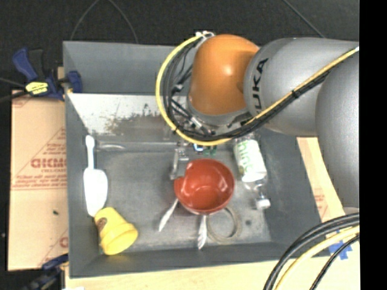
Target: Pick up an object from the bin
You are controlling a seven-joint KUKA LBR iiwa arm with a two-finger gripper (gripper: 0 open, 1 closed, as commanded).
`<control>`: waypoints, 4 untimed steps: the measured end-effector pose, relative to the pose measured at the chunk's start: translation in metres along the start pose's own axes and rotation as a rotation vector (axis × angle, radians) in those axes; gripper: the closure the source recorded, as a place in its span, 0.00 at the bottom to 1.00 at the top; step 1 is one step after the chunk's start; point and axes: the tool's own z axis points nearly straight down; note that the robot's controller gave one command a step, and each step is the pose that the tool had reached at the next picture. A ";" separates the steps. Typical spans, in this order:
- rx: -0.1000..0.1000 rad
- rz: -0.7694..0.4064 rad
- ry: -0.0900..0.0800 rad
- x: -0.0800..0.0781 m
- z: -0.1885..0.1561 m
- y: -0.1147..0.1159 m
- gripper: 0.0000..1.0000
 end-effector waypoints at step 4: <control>0.007 -0.183 0.016 -0.042 0.048 -0.092 0.00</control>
Offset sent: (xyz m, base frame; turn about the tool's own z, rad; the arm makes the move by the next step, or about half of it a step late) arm -0.0011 -0.0628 -0.0195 -0.0815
